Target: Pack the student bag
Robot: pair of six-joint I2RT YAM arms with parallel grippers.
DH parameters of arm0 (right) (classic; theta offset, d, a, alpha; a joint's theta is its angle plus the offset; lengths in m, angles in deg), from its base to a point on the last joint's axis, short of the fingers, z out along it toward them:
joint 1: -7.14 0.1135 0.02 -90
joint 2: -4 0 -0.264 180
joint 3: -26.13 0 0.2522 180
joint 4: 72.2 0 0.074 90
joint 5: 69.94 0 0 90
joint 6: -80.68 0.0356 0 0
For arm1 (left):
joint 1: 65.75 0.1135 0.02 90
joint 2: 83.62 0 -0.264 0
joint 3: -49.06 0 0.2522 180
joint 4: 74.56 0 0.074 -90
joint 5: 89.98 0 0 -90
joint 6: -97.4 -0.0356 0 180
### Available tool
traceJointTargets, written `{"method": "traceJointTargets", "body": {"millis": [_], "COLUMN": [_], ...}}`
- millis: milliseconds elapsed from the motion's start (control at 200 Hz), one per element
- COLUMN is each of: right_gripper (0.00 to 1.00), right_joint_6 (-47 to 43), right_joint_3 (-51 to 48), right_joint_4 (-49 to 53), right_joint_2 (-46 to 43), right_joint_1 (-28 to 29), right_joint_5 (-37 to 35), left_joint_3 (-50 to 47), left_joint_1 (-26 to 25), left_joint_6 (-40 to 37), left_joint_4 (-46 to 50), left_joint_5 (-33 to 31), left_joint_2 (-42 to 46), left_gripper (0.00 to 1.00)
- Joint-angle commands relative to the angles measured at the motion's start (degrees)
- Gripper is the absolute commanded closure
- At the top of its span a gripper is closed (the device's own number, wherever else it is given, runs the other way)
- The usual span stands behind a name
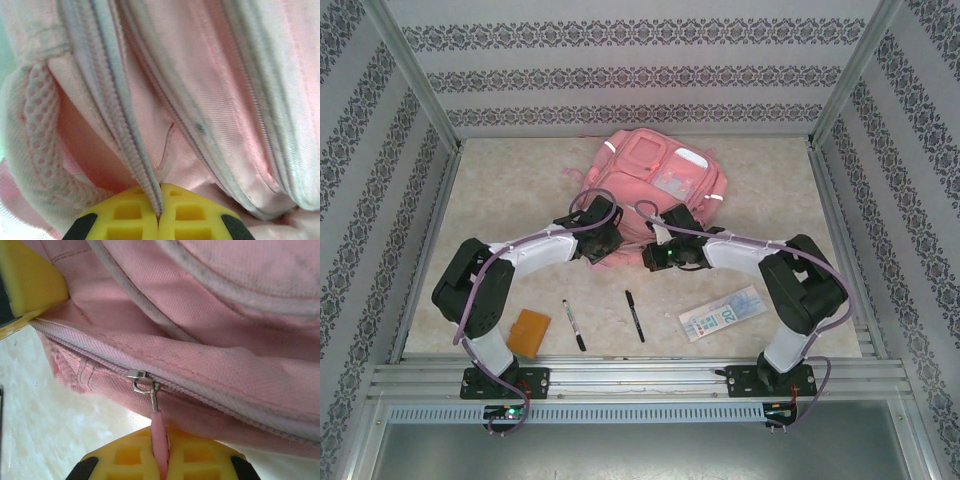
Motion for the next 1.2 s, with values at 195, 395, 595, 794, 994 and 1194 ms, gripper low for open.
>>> {"method": "traceJointTargets", "body": {"millis": [195,395,595,794,994,1194], "right_gripper": [1.0,1.0,1.0,1.0,1.0,1.0], "right_joint_6": [-6.5,-6.9,-5.8,2.1,3.9,1.0], "right_joint_3": [2.1,0.8,2.0,5.4,8.4,8.9], "right_joint_4": [15.3,16.0,18.4,19.3,33.7,41.3], "right_joint_2": [-0.9,-6.5,-9.6,-5.9,-5.1,-2.9], "right_joint_1": [-7.9,-5.6,-1.1,2.0,-0.9,-6.4], "right_joint_5": [-3.5,10.2,18.5,22.0,14.1,7.7], "left_joint_3": [1.6,2.6,2.6,2.2,1.4,1.9], "left_joint_1": [2.4,3.0,2.8,2.4,2.5,3.0], "left_joint_6": [-8.5,-10.8,-10.0,-9.4,-11.7,-15.0], "left_joint_4": [9.8,9.2,7.1,6.0,6.6,5.8], "left_joint_5": [-8.1,-5.7,-1.9,-1.5,-4.5,-5.3], "left_joint_2": [4.2,4.6,4.3,4.2,4.9,4.8], "left_gripper": [1.0,1.0,1.0,1.0,1.0,1.0]}}
